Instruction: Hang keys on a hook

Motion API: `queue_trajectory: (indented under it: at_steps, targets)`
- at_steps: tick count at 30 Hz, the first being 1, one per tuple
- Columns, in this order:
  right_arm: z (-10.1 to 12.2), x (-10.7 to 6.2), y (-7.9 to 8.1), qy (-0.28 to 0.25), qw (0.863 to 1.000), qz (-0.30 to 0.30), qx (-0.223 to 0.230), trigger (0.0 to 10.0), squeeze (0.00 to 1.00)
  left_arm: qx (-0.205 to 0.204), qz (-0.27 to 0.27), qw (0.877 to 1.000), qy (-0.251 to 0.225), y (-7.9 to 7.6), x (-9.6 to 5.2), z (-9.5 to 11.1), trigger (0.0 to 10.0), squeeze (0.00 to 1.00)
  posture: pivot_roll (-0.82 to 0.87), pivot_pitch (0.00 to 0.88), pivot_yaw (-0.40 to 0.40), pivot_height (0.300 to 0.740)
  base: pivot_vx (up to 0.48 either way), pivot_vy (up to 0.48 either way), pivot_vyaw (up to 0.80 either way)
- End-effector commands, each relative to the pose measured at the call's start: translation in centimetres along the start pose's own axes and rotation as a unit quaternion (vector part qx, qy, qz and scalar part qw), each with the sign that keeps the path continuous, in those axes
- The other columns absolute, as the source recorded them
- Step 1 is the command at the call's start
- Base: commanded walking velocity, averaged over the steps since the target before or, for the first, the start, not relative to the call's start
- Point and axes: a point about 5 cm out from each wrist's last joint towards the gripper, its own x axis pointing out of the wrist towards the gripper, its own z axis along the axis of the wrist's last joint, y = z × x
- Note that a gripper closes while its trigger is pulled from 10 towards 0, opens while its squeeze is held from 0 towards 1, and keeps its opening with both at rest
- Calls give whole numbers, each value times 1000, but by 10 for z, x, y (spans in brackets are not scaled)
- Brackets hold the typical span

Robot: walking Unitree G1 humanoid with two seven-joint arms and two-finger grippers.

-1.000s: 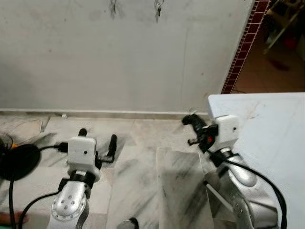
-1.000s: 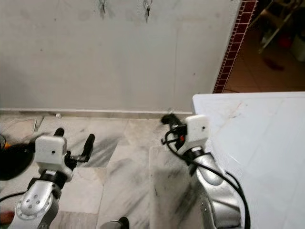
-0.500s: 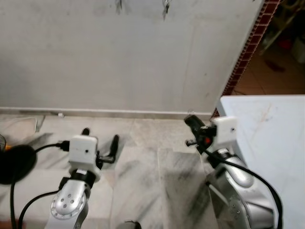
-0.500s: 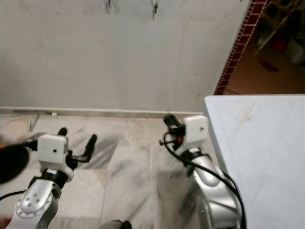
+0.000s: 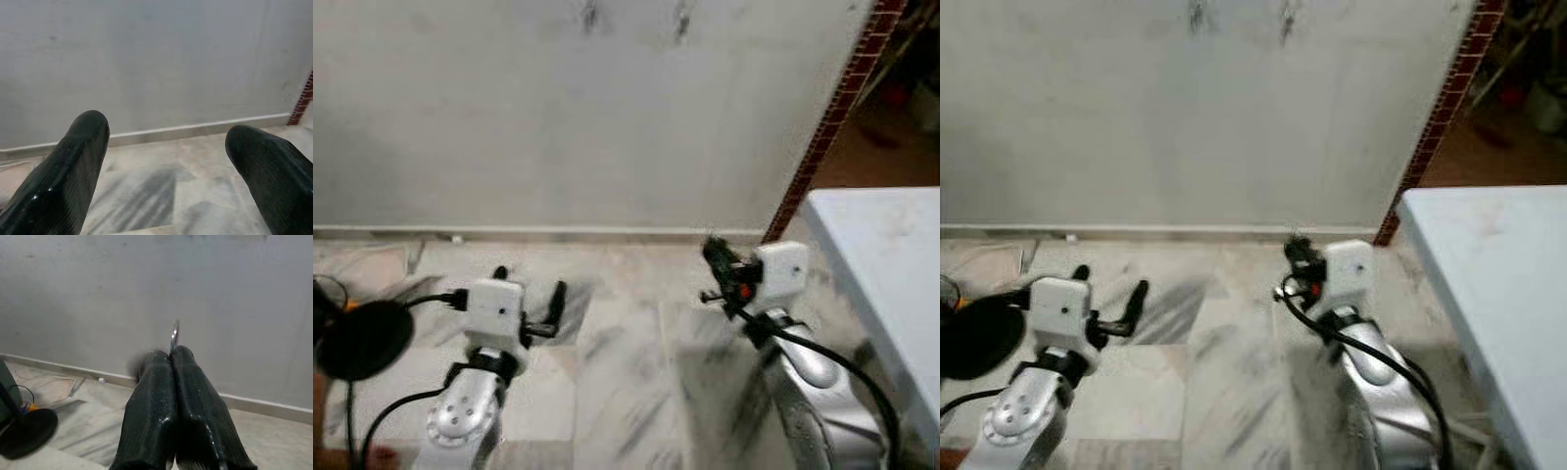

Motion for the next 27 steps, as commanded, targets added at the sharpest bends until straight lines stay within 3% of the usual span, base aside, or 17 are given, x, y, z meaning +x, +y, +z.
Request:
queue_trajectory:
  at_steps: [1,10,27]
  targets:
    - [3,-3,-6,-5,1000,-12,-8,10000,0,-4,-10,1000,0,-6,0,0,10000,0,53,138,25,740,0,307,0]
    - [4,-3,-7,-5,1000,-13,-9,10000,0,-4,-51,999,-15,-11,-2,3,10000,0,50,137,25,740,0,34,0]
    - [3,-1,-6,-4,1000,-10,-11,10000,0,-21,-67,997,-16,-14,-2,3,10000,0,50,137,28,740,0,0,0]
